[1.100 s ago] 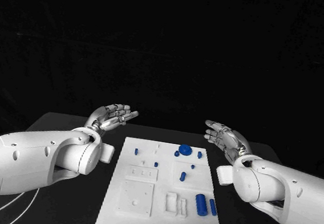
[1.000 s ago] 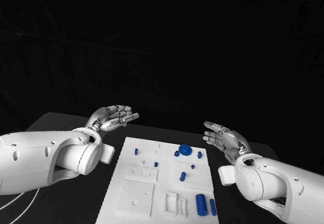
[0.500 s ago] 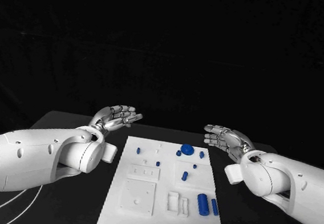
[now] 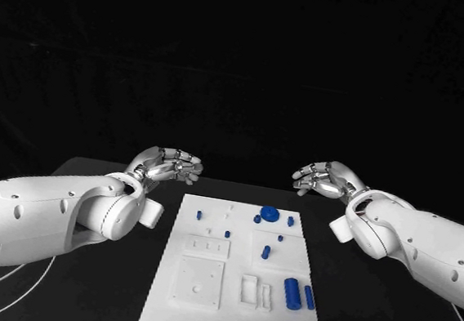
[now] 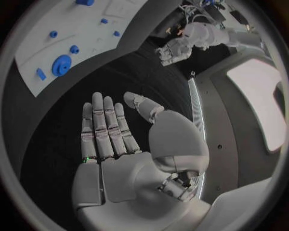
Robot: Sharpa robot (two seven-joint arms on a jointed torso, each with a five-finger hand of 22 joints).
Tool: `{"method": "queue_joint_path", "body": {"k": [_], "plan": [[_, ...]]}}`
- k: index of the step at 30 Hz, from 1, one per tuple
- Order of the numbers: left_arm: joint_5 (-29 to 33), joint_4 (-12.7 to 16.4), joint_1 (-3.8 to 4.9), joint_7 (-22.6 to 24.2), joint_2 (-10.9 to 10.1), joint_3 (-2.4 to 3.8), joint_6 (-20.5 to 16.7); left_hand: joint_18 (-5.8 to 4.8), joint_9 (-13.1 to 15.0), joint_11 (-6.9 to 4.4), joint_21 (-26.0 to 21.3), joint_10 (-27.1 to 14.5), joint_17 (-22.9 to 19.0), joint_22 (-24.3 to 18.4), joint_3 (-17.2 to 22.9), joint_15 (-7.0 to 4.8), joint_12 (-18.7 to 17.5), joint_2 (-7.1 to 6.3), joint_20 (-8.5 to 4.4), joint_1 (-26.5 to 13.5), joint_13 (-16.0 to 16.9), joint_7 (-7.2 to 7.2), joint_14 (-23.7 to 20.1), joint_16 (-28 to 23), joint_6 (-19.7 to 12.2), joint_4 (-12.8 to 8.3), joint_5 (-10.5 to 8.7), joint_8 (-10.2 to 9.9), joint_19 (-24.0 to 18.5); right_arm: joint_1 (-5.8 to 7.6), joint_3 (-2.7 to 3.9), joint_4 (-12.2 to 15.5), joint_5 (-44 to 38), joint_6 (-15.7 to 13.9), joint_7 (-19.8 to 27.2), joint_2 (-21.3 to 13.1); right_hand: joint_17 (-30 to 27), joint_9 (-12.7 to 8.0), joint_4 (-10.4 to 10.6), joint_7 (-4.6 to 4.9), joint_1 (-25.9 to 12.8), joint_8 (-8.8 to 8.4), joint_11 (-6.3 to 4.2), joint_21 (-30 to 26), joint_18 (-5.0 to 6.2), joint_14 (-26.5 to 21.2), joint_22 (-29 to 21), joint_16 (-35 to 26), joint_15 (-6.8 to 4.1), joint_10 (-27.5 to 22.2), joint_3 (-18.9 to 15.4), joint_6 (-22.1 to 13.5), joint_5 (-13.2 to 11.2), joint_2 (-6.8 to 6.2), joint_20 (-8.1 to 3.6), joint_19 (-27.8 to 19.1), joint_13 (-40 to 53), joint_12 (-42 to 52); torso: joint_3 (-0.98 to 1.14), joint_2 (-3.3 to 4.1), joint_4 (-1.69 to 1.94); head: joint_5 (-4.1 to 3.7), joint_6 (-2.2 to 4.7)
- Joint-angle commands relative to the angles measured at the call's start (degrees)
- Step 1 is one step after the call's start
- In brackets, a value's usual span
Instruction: Assemble the parts on the task board
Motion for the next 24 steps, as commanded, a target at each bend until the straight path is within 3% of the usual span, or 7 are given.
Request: {"method": "queue_joint_path", "body": {"k": [1, 3, 8, 11, 14, 18, 24], "plan": [[-3.24, 1.40, 0.70, -0.08, -0.64, 0.07, 6.31, 0.13, -0.63, -0.68, 0.61, 1.98, 0.37, -0.04, 3.06, -0.77, 0.25, 0.60, -0.79, -0.17, -0.06, 0.22, 2.17, 0.22, 1.51, -2.21, 5.45, -0.56, 1.88, 0.81, 0.08, -1.07, -19.54, 1.49, 0.30, 0.82, 1.43, 0.07, 0.04, -0.36, 0.74, 0.22, -0.87, 1.29, 1.96, 4.75, -1.06, 1.92, -2.14, 2.21, 0.11, 1.93, -0.31, -0.45, -0.08, 5.47, 0.34, 0.07, -0.15, 1.19, 0.52, -0.31, 0.47], [-3.24, 2.21, 1.15, -0.12, -1.01, 0.09, 7.04, -0.37, -1.12, -0.83, 0.85, 2.75, 0.55, 0.10, 6.69, -0.92, -0.01, 0.87, -1.42, -0.53, -0.21, 0.10, 2.85, -0.13, 2.26, -3.74, 8.50, -0.93, 2.33, 1.29, 0.12, -1.27, -24.23, 1.42, -0.19, 1.10, 3.70, 0.24, 0.16, -1.07, 0.75, 0.49, -2.22, 3.95, 3.59, 11.29, -1.36, 5.17, -5.30, 5.44, -1.41, 3.87, -0.72, -1.03, -1.00, 12.99, 1.21, 0.94, -0.05, 1.73, 0.78, -0.49, 0.70], [-1.79, 3.35, 1.65, -0.48, -1.57, 0.18, 8.98, -1.09, -1.56, -0.78, 1.14, 3.04, 0.87, 0.48, 7.75, -0.95, -0.64, 0.29, -2.20, -2.19, -0.50, 0.07, 3.08, -0.69, 2.65, -4.59, 6.35, -1.32, 2.38, 2.39, 0.43, -1.71, -33.89, 4.13, -2.20, 1.62, 7.90, -0.02, 0.05, -2.09, 3.57, -0.06, -4.01, 7.92, 3.59, 19.29, -1.65, 11.09, -8.13, 8.02, -3.56, 6.44, -1.16, -2.39, -5.19, 24.10, 2.13, 0.39, 0.17, 2.91, 1.72, -1.18, 1.38], [2.48, 4.22, 2.33, -1.03, -2.00, 0.18, 9.77, -1.45, -1.77, -0.56, 1.07, 2.79, 1.01, 0.56, 7.63, -0.87, -1.26, -0.14, -2.42, -2.95, -0.77, 0.11, 2.87, -1.20, 2.72, -4.54, 3.25, -1.52, 2.14, 2.71, 0.44, -1.57, -39.20, 5.20, -2.96, 2.05, 10.55, -0.57, -0.04, -2.06, 3.26, -0.95, -4.23, 10.71, 3.59, 22.34, -0.37, 15.86, -8.51, 7.36, -6.20, 6.74, -0.35, -2.94, -7.21, 28.53, 1.97, -1.05, 0.32, 3.45, 2.38, -1.76, 1.66], [1.61, 5.76, 2.88, -1.23, -3.09, 0.19, 10.19, -1.54, -1.95, -0.56, 1.12, 3.05, 1.29, 0.64, 7.40, -0.96, -1.64, -0.61, -2.57, -3.35, -0.94, 0.08, 3.14, -1.49, 2.87, -4.48, -0.07, -1.66, 2.26, 3.27, 0.46, -0.38, -44.65, 4.81, -3.73, 2.23, 15.73, -1.31, -0.21, -2.16, 5.03, -1.95, -4.54, 14.60, 3.59, 23.83, 2.06, 24.55, -8.87, 7.78, -8.62, 7.59, -0.89, -2.89, -10.01, 33.29, 1.80, -2.50, 0.38, 4.10, 2.64, -1.91, 1.85], [1.50, 6.36, 3.34, -1.49, -3.45, 0.20, 10.65, -1.45, -1.98, -1.10, 1.55, 4.41, 1.81, 0.80, 7.17, -1.41, -1.31, -0.81, -2.95, -3.61, -0.77, -0.18, 4.22, -1.21, 3.50, -4.40, -2.15, -1.49, 3.08, 3.74, 0.46, 0.60, -49.32, 4.34, -4.66, 2.45, 18.35, -1.82, 0.00, -2.20, 5.75, -2.72, -4.37, 15.92, 3.59, 22.34, 3.36, 29.22, -8.74, 8.31, -9.22, 8.22, -1.09, -2.82, -10.73, 34.12, 1.69, -3.68, 0.38, 5.21, 3.02, -2.39, 2.16], [1.31, 7.78, 4.33, -1.63, -4.39, 0.20, 10.80, -1.50, -2.02, -1.42, 1.75, 5.24, 2.14, 0.89, 6.95, -1.64, -1.11, -1.05, -3.16, -3.94, -0.65, -0.28, 4.73, -1.09, 3.82, -4.35, -2.72, -1.44, 3.40, 3.85, 0.47, 1.43, -55.30, 3.89, -6.72, 3.23, 18.92, -2.11, 0.01, -2.24, 6.22, -3.25, -3.81, 16.41, 3.59, 21.65, 3.93, 31.29, -8.16, 7.45, -9.26, 8.65, -1.40, -3.19, -10.91, 34.31, 1.32, -5.28, 0.37, 6.38, 3.39, -2.65, 2.14]]}}
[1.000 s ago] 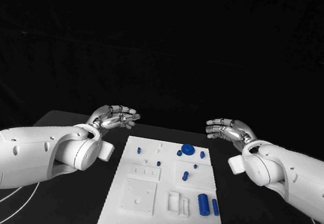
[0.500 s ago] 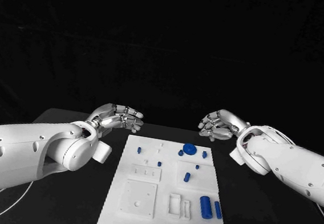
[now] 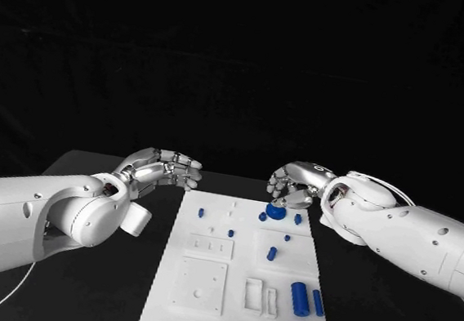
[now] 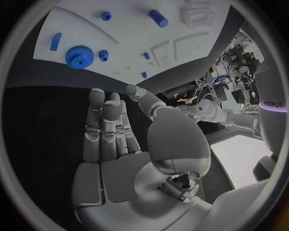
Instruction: Assemble the parts on the task board
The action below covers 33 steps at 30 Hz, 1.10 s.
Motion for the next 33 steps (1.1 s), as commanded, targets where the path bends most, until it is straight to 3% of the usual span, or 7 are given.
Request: {"method": "queue_joint_path", "body": {"k": [1, 7, 11, 22, 23, 24, 33], "plan": [[0.55, 0.94, 0.49, -0.10, -0.46, 0.06, 1.81, -0.12, -0.09, 0.11, 0.35, 0.39, 0.08, 0.03, -0.36, 0.01, 0.19, -0.20, -0.08, -0.62, 0.04, 0.02, 0.29, 0.06, 0.51, -0.05, -0.31, -0.08, 0.23, 0.03, 0.01, 0.05, -8.97, 0.30, -2.84, 0.53, 0.08, -0.13, 0.04, 0.04, 0.70, -0.32, 0.26, 0.42, 1.19, -0.32, 0.88, 0.56, 0.25, -0.25, -0.41, 0.32, -0.64, -0.24, -0.06, 0.30, -0.11, -0.47, 0.01, 1.33, 0.41, -0.32, 0.16], [0.62, 2.58, 1.46, -0.35, -1.64, 0.08, 1.67, -0.18, -0.14, 0.17, 0.31, 0.29, 0.11, 0.02, -0.42, 0.04, 0.04, -0.24, -0.09, -0.81, -0.02, 0.03, 0.18, -0.06, 0.48, 0.04, -0.46, -0.15, 0.16, 0.02, 0.01, -1.06, -11.43, 0.61, -4.64, 1.75, -0.01, -0.42, 0.09, 0.22, 0.85, -0.92, 0.88, 0.60, 1.19, -0.68, 0.99, 1.56, 0.86, -1.50, -0.28, 0.19, -1.55, -0.79, 0.13, 0.41, -0.68, -1.99, 0.06, 2.48, 0.68, -0.80, 0.52], [0.72, 3.27, 2.25, -0.52, -2.07, 0.08, 1.94, -0.20, -0.14, 0.18, 0.30, 0.28, 0.13, 0.02, -0.41, 0.04, 0.01, -0.18, -0.10, -0.85, -0.03, 0.02, 0.18, -0.09, 0.50, 0.07, -0.45, -0.15, 0.15, 0.00, 0.00, -1.39, -12.62, 0.17, -5.46, 2.01, -0.08, -0.66, 0.12, 0.42, 0.23, -1.37, 1.28, 0.77, 1.19, -0.74, 0.99, 2.23, 1.24, -2.25, -0.38, -0.09, -2.12, -1.30, 0.26, 0.71, -1.16, -2.89, 0.08, 3.23, 0.62, -0.84, 0.93], [0.72, 3.68, 2.74, -0.66, -2.52, 0.08, 2.07, -0.23, -0.18, 0.22, 0.26, 0.20, 0.16, 0.02, -0.44, 0.06, -0.11, -0.25, -0.10, -0.93, -0.08, 0.02, 0.10, -0.18, 0.49, 0.06, -0.49, -0.19, 0.07, -0.19, -0.07, -1.67, -13.63, 0.26, -6.48, 2.22, -0.30, -1.04, 0.14, 0.67, 0.21, -2.09, 1.70, 1.22, 1.19, -0.84, 0.93, 3.88, 1.66, -2.75, 0.16, -0.33, -2.25, -1.79, 0.27, 1.76, -2.17, -3.80, 0.25, 4.20, 0.73, -1.29, 1.24], [0.72, 3.69, 2.76, -0.67, -2.56, 0.08, 2.06, -0.24, -0.18, 0.22, 0.26, 0.20, 0.17, 0.02, -0.44, 0.06, -0.12, -0.25, -0.10, -0.94, -0.08, 0.02, 0.10, -0.18, 0.49, 0.06, -0.49, -0.19, 0.07, -0.26, -0.08, -1.69, -13.63, 0.37, -6.47, 2.29, -0.31, -1.06, 0.14, 0.67, 0.20, -2.11, 1.70, 1.24, 1.19, -0.84, 0.92, 3.96, 1.67, -2.75, 0.19, -0.32, -2.25, -1.80, 0.27, 1.79, -2.21, -3.81, 0.16, 4.06, 1.17, -1.69, 1.06], [0.72, 3.73, 2.78, -0.68, -2.62, 0.08, 2.05, -0.24, -0.18, 0.23, 0.26, 0.19, 0.17, 0.02, -0.44, 0.06, -0.12, -0.26, -0.10, -0.94, -0.08, 0.03, 0.10, -0.19, 0.49, 0.06, -0.49, -0.19, 0.07, -0.36, -0.10, -1.77, -13.63, 0.41, -6.43, 2.40, -0.32, -1.06, 0.13, 0.67, 0.20, -2.13, 1.71, 1.25, 1.19, -0.84, 0.92, 4.01, 1.67, -2.75, 0.21, -0.32, -2.25, -1.79, 0.26, 1.82, -2.24, -3.81, 0.18, 4.09, 1.22, -1.68, 1.06], [0.72, 3.79, 2.93, -0.85, -2.60, 0.09, 2.26, -0.25, -0.20, 0.24, 0.24, 0.17, 0.19, 0.02, -0.42, 0.07, -0.17, -0.24, -0.11, -0.96, -0.10, 0.03, 0.08, -0.23, 0.47, 0.07, -0.47, -0.22, 0.04, -0.77, -0.11, -2.36, -13.59, 0.42, -6.32, 3.04, -0.45, -1.13, 0.13, 0.67, 0.35, -2.25, 1.72, 1.29, 1.19, -0.94, 0.88, 4.53, 1.69, -2.65, 0.60, -0.24, -2.40, -1.59, 0.19, 1.98, -2.51, -3.80, 0.32, 4.61, 1.14, -1.44, 1.29]]}}
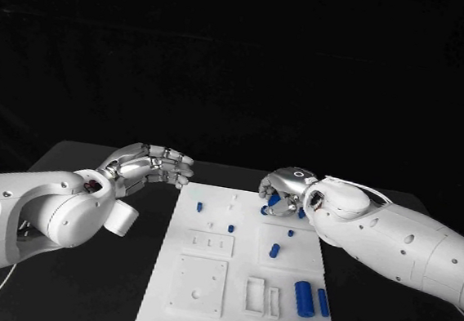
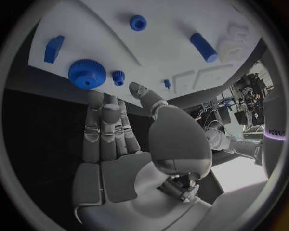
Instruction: Assemble the parts on the task board
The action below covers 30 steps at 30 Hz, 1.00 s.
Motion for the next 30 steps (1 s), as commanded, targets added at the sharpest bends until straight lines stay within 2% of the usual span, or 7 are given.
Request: {"method": "queue_joint_path", "body": {"k": [1, 6, 12, 16, 24, 30], "plan": [[0.28, 0.25, 0.19, 0.12, 0.08, 0.06, 1.13, 0.28, -0.10, 0.24, 0.24, 0.17, 0.09, 0.03, -0.17, 0.07, -0.18, -0.02, -0.13, -0.75, -0.09, 0.02, 0.09, -0.23, 0.48, 0.03, -0.26, -0.23, 0.04, -0.08, 0.02, -0.33, -1.01, 0.42, -0.37, 0.23, -0.09, -0.10, -0.02, 0.46, 0.03, -0.26, -0.01, 0.37, 1.54, -0.07, 0.89, 0.49, 0.35, -0.08, 0.51, -0.01, -0.32, -0.27, -0.12, 0.46, -0.12, -0.30, 0.05, 0.33, 0.11, 0.03, 0.13], [0.27, 0.28, 0.23, 0.01, 0.04, 0.07, 1.16, 0.27, -0.11, 0.26, 0.23, 0.16, 0.10, 0.03, -0.17, 0.07, -0.21, -0.01, -0.12, -0.78, -0.10, 0.03, 0.07, -0.26, 0.45, 0.05, -0.26, -0.25, 0.02, -0.29, 0.01, -0.78, -1.05, 0.42, -0.47, 0.53, -0.40, -0.17, 0.01, 0.45, 0.29, -0.38, 0.00, 0.36, 1.54, -0.27, 0.87, 0.96, 0.36, 0.06, 1.41, 0.15, -0.98, -0.06, -0.10, 0.50, -0.47, -0.29, 0.07, 0.67, 0.14, 0.08, 0.34], [0.21, 0.18, 0.29, -0.21, -0.06, 0.07, 1.10, 0.26, -0.13, 0.27, 0.23, 0.15, 0.12, 0.03, -0.18, 0.08, -0.24, -0.01, -0.12, -0.82, -0.11, 0.05, 0.07, -0.28, 0.43, 0.07, -0.27, -0.28, 0.01, -0.55, 0.01, -1.70, -1.49, 0.83, -0.64, 0.75, -0.81, -0.27, 0.01, 0.45, 0.36, -0.55, 0.02, 0.39, 1.54, -0.41, 0.86, 1.44, 0.38, 0.16, 2.50, 0.27, -1.57, -0.11, -0.08, 0.56, -0.86, -0.31, 0.23, 1.05, 0.11, 0.17, 0.49], [0.17, 0.17, 0.31, -0.21, -0.07, 0.07, 1.18, 0.25, -0.14, 0.27, 0.22, 0.14, 0.13, 0.03, -0.18, 0.08, -0.26, -0.02, -0.12, -0.83, -0.12, 0.05, 0.06, -0.29, 0.42, 0.07, -0.28, -0.29, 0.00, -0.82, 0.01, -2.24, -1.50, 1.16, -0.51, 0.79, -0.93, -0.28, 0.02, 0.43, 0.37, -0.57, 0.00, 0.45, 1.54, -0.43, 0.87, 1.66, 0.36, 0.26, 2.86, 0.37, -1.63, -0.07, -0.11, 0.69, -0.98, -0.27, 0.23, 1.24, 0.08, 0.17, 0.51], [0.17, 0.07, 0.32, -0.35, -0.09, 0.07, 1.28, 0.24, -0.15, 0.29, 0.22, 0.14, 0.15, 0.03, -0.17, 0.09, -0.29, 0.02, -0.12, -0.89, -0.13, 0.07, 0.06, -0.32, 0.40, 0.12, -0.31, -0.31, -0.01, -1.02, 0.01, -1.64, -1.40, 2.00, -0.08, 0.64, -1.22, -0.25, 0.01, 0.30, 0.20, -0.50, -0.18, 0.54, 1.54, -0.50, 0.91, 2.09, 0.19, 1.01, 3.55, 0.77, -1.79, 0.14, -0.10, 0.79, -1.06, -0.01, 0.33, 1.61, 0.01, 0.28, 0.46], [0.15, -0.17, 0.32, -0.50, -0.05, 0.07, 1.29, 0.23, -0.17, 0.30, 0.21, 0.13, 0.17, 0.03, -0.18, 0.10, -0.32, 0.03, -0.11, -0.95, -0.14, 0.08, 0.05, -0.35, 0.38, 0.16, -0.33, -0.34, -0.02, -1.02, 0.01, -1.56, -1.02, 1.97, -0.12, 0.55, -1.89, -0.13, 0.11, -0.02, -0.11, -0.31, -0.68, 0.66, 1.54, -0.67, 0.93, 2.59, -0.29, 2.62, 5.55, 1.65, -3.58, 0.26, -0.03, 0.86, -0.90, 0.36, 0.26, 1.74, 0.06, 0.24, 0.38]]}}
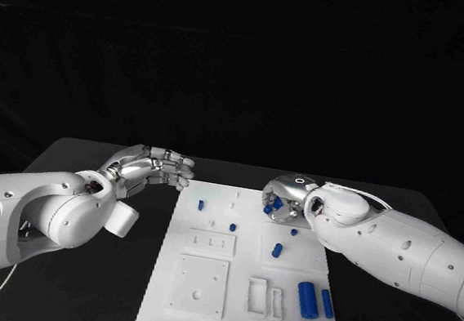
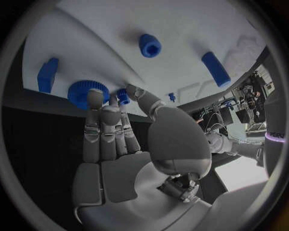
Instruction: Assemble the parts on the task board
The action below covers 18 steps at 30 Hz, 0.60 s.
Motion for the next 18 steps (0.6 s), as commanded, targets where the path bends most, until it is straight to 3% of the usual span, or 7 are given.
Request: {"method": "queue_joint_path", "body": {"k": [1, 14, 18], "plan": [[0.12, -0.07, 0.13, 0.04, 0.04, 0.05, 0.97, 0.55, -0.07, 0.30, 0.21, 0.13, 0.08, 0.04, -0.18, 0.09, -0.33, 0.03, -0.12, -0.49, -0.09, 0.08, 0.05, -0.36, 0.38, 0.17, -0.33, -0.34, -0.02, -0.03, -0.01, 0.12, -0.37, 1.05, 0.08, -0.07, -0.32, 0.13, -0.03, 0.04, -0.19, 0.09, -0.22, 0.36, 1.57, -0.13, 0.95, 0.31, -0.41, 1.10, 1.08, 0.71, -0.73, 0.31, -0.06, 0.45, 0.22, 0.52, -0.01, 0.17, 0.03, -0.08, -0.09], [0.06, -0.17, 0.13, -0.22, 0.16, 0.05, 1.17, 0.55, -0.10, 0.31, 0.20, 0.11, 0.11, 0.04, -0.15, 0.09, -0.39, -0.03, -0.14, -0.45, -0.11, 0.09, 0.03, -0.40, 0.34, 0.11, -0.36, -0.38, -0.06, -0.03, -0.01, 0.68, -0.36, 0.47, -0.58, 0.01, -1.92, 0.90, 0.21, -0.89, -2.23, 0.85, -1.50, 0.65, 1.57, -0.26, 0.96, 1.08, -1.67, 4.69, 5.27, 3.07, -3.68, 0.81, -0.06, 0.66, 2.21, 1.39, 0.02, 0.52, -0.03, -0.09, 0.16], [0.06, -0.15, 0.13, -0.35, 0.13, 0.05, 1.17, 0.56, -0.11, 0.31, 0.19, 0.11, 0.13, 0.05, -0.12, 0.09, -0.41, -0.06, -0.15, -0.39, -0.12, 0.09, 0.03, -0.42, 0.32, 0.06, -0.36, -0.40, -0.08, -0.03, 0.00, 1.28, -0.36, -1.36, -1.57, -0.14, -2.23, 1.52, 0.34, -1.46, -2.42, 1.47, -2.06, 0.92, 1.57, -0.22, 1.01, 1.59, -2.22, 5.97, 7.10, 4.40, -5.84, 1.28, -0.11, 1.02, 3.19, 1.76, 0.02, 0.64, 0.01, -0.12, 0.21]]}}
